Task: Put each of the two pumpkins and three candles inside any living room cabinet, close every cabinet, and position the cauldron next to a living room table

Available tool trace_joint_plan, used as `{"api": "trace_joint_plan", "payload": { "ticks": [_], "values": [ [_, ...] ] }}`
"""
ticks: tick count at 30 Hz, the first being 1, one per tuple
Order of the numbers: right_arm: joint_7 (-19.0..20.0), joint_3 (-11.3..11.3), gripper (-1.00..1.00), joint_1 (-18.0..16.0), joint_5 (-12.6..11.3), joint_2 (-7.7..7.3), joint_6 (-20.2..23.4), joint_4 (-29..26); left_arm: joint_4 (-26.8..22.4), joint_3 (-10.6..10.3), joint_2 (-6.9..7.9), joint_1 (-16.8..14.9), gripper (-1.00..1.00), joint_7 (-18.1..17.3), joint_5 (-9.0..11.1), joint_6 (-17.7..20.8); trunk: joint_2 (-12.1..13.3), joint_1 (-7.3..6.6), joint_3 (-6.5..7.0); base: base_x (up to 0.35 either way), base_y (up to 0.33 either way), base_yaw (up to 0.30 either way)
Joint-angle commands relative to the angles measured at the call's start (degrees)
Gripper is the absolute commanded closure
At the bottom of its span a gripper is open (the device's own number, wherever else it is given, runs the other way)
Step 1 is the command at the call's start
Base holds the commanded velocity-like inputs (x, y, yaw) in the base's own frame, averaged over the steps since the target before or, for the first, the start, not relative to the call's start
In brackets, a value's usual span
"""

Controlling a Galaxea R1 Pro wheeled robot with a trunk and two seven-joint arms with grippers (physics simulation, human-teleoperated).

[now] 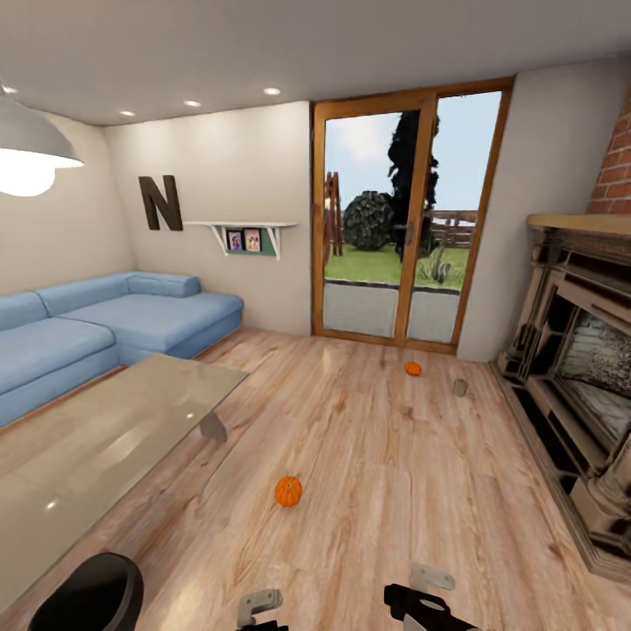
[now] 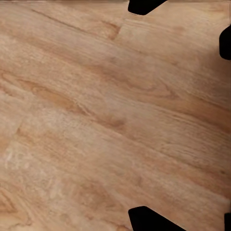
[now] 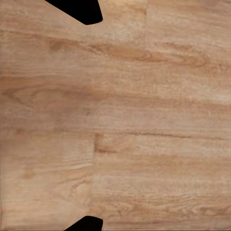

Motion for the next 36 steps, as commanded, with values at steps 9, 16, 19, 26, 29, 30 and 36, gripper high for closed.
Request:
{"api": "trace_joint_plan", "payload": {
  "ticks": [9, 16, 19, 26, 29, 30, 36],
  "values": [
    [-0.1, 0.1, -1.0, -0.1, -0.6, -0.11, -0.3, 0.1, 0.0, -0.5, 0.0, 0.0, -1.0, 0.1, 0.5, 0.0, 3.6, -1.99, 1.56, 0.0, 0.0, -0.27],
    [-0.1, 0.1, -1.0, -0.1, -0.6, -0.17, -0.3, 0.0, 0.0, -0.5, 0.0, 0.0, -1.0, 0.1, 0.5, 0.0, 6.4, -3.52, 2.41, 0.0, 0.0, -0.206],
    [-0.1, 0.1, -1.0, -0.1, -0.6, -0.2, -0.3, 0.0, 0.0, -0.4, 0.0, 0.0, -1.0, 0.1, 0.5, 0.0, 7.6, -4.18, 2.68, 0.0, 0.0, -0.124],
    [-0.1, 0.1, -1.0, -0.1, -0.6, -0.26, -0.3, 0.0, 0.0, -0.4, 0.0, 0.0, -1.0, 0.2, 0.5, 0.0, 10.4, -5.72, 3.35, 0.0, 0.0, -0.146],
    [-0.1, 0.1, -1.0, -0.1, -0.6, -0.24, -0.3, 0.0, 0.0, -0.4, 0.0, -0.1, -1.0, 0.2, 0.5, 0.0, 11.6, -6.38, 3.69, 0.0, 0.0, -0.2],
    [-0.1, 0.1, -1.0, -0.1, -0.6, -0.23, -0.3, 0.0, 0.0, -0.4, 0.0, -0.1, -1.0, 0.2, 0.5, 0.0, 12.0, -6.6, 3.81, 0.0, 0.0, -0.214],
    [-0.1, 0.1, -1.0, -0.1, -0.6, -0.13, -0.3, 0.1, 0.0, -0.4, 0.0, -0.1, -1.0, 0.2, 0.5, 0.0, 13.6, -7.48, 4.25, -0.053, 0.0, -0.233]
  ]
}}
